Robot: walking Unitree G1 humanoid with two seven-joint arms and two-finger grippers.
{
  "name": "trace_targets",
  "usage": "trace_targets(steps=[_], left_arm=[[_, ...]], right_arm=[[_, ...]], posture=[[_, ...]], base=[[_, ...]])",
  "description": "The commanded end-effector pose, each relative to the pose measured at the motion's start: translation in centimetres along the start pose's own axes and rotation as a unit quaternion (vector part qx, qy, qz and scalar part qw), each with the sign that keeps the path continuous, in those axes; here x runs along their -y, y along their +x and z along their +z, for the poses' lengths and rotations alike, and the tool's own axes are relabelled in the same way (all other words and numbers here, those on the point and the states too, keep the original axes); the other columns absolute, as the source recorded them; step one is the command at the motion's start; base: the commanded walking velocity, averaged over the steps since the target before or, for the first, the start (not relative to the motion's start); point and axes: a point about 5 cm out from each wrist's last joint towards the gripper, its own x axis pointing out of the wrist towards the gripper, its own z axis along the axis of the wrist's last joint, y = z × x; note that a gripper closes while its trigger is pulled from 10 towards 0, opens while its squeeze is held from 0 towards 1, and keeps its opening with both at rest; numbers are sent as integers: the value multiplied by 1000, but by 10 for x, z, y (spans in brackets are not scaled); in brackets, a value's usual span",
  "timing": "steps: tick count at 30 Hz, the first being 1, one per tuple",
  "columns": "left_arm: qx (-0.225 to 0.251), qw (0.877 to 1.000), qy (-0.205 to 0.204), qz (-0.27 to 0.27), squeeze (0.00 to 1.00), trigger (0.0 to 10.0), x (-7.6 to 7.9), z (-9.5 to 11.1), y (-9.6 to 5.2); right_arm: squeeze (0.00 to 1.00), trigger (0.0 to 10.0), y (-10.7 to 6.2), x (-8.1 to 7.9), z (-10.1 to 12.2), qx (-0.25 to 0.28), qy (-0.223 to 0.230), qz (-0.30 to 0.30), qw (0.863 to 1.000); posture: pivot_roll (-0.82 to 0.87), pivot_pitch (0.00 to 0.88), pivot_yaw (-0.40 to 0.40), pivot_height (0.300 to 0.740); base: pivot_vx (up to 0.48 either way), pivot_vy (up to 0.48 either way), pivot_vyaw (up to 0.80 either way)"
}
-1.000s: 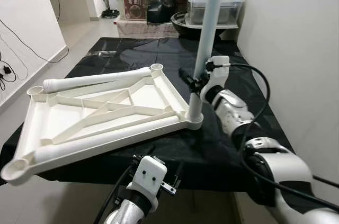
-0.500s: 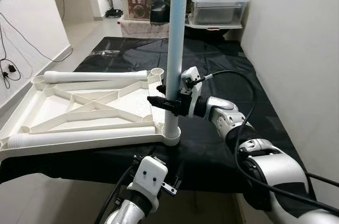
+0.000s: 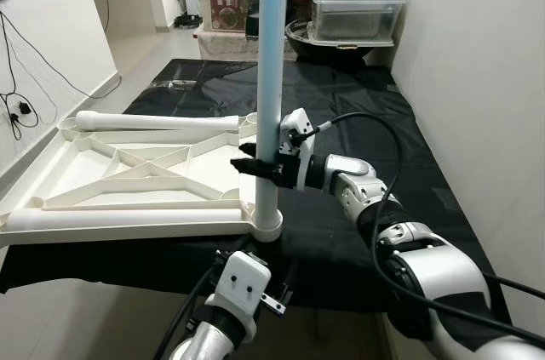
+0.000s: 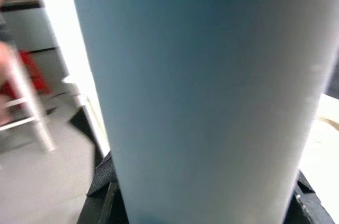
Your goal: Building children table
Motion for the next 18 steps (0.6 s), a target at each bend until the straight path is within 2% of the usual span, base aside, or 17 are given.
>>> trace_targets(steps=[1, 2, 3, 4, 5, 6, 7, 9, 10, 11, 12, 13, 14, 15, 16, 17, 18], left_arm=[[-10, 1000, 2, 1, 0, 10000, -1, -4, -1], [-10, 1000, 2, 1, 0, 10000, -1, -4, -1], [-10, 1000, 1, 1, 0, 10000, -1, -3, -1], [-10, 1000, 2, 1, 0, 10000, -1, -3, -1], [-10, 1000, 2, 1, 0, 10000, -1, -3, -1], [-10, 1000, 2, 1, 0, 10000, -1, -3, -1], [-10, 1000, 2, 2, 0, 10000, -2, -3, -1], [-10, 1000, 2, 1, 0, 10000, -2, -3, -1], [-10, 1000, 2, 1, 0, 10000, -2, -3, -1], [-10, 1000, 2, 1, 0, 10000, -2, -3, -1], [-10, 1000, 2, 1, 0, 10000, -2, -3, -1], [-10, 1000, 3, 1, 0, 10000, -2, -3, -1], [-10, 1000, 3, 1, 0, 10000, -2, -3, -1], [-10, 1000, 3, 0, 0, 10000, -2, -3, -1], [-10, 1000, 3, 0, 0, 10000, -2, -3, -1], [-10, 1000, 3, 0, 0, 10000, -2, -3, -1], [-10, 1000, 3, 0, 0, 10000, -2, -3, -1]], right_arm=[[0, 0, -3, 12, -6, -4, 34, -111, 993], [0, 0, -3, 12, -6, -4, 34, -111, 993], [0, 0, -5, 18, -7, -2, 42, -171, 984], [0, 0, -11, 26, -8, -6, 46, -241, 970], [0, 0, -14, 31, -9, -10, 46, -280, 959], [0, 0, -14, 31, -9, -10, 46, -280, 959], [0, 0, -21, 38, -12, -19, 49, -335, 941], [0, 0, -38, 51, -16, -29, 56, -440, 896], [0, 0, -44, 55, -17, -31, 55, -473, 879], [0, 0, -52, 59, -19, -30, 70, -517, 853], [0, 0, -52, 59, -19, -30, 70, -517, 853], [0, 0, -60, 63, -21, -25, 82, -562, 823], [0, 0, -60, 63, -21, -25, 82, -562, 823], [0, 0, -66, 65, -24, -16, 106, -600, 793], [0, 0, -66, 65, -24, -16, 106, -600, 793], [0, 0, -70, 65, -26, -10, 122, -623, 772], [0, 0, -70, 65, -26, -10, 122, -623, 772]], posture=[[76, 0, -23, 740], [76, 0, -23, 740], [76, 0, -23, 740], [76, 0, -23, 740], [76, 0, -23, 740], [76, 0, -23, 740], [76, 0, -21, 740], [76, 0, -21, 740], [76, 0, -21, 740], [76, 0, -22, 740], [76, 0, -22, 740], [76, 0, -22, 740], [76, 0, -22, 740], [76, 0, -22, 740], [76, 0, -22, 740], [76, 0, -22, 740], [76, 0, -22, 740]], base=[[0, 0, 0], [0, 0, 0], [0, 0, 0], [0, 0, 0], [0, 0, 0], [0, 0, 0], [0, 0, 0], [0, 0, 0], [0, 0, 0], [0, 0, 0], [0, 0, 0], [0, 0, 0], [0, 0, 0], [0, 0, 0], [0, 0, 0], [0, 0, 0], [0, 0, 0]])
